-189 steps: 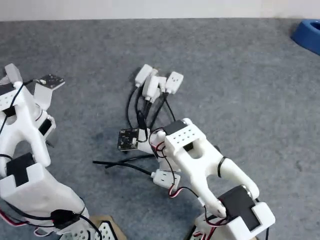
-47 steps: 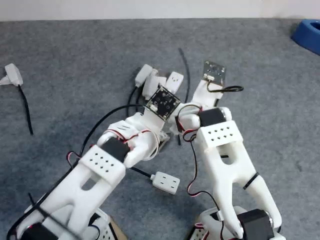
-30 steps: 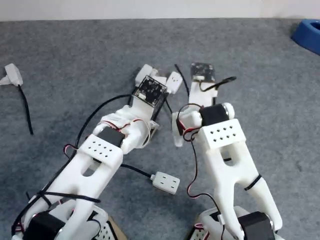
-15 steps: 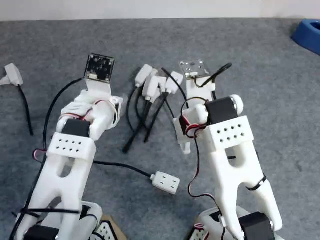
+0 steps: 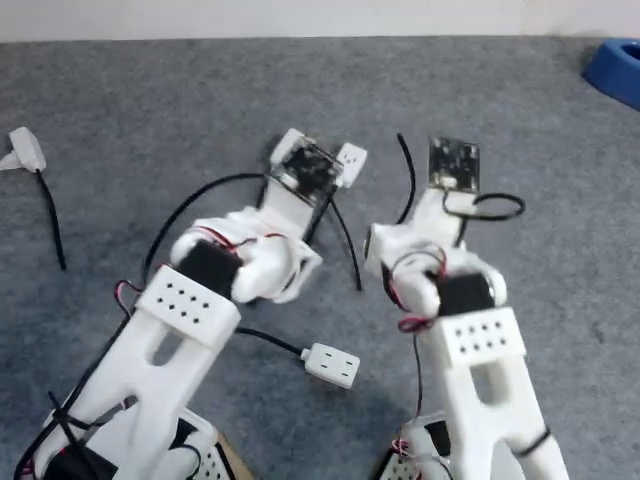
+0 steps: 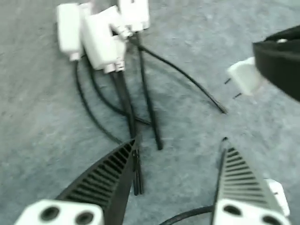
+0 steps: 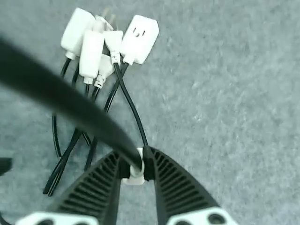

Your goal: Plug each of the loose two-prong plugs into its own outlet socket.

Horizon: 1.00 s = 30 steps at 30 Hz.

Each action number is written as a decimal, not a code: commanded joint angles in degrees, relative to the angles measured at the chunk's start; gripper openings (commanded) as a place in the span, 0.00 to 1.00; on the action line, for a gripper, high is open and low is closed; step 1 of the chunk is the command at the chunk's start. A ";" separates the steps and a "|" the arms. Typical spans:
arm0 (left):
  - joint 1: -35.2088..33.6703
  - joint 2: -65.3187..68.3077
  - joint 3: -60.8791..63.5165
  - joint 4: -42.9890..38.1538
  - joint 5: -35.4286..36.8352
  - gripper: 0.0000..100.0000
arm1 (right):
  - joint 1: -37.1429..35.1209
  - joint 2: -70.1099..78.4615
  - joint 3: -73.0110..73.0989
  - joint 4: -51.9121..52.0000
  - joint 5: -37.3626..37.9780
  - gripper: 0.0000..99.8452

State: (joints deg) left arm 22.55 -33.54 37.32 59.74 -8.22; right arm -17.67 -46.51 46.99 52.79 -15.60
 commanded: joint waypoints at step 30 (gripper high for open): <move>5.41 8.57 1.27 -9.58 -1.49 0.29 | -8.13 6.11 -16.31 21.76 1.76 0.01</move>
State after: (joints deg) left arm 30.20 -27.74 41.19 51.82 -9.10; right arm -24.97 -43.08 36.18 70.55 -15.52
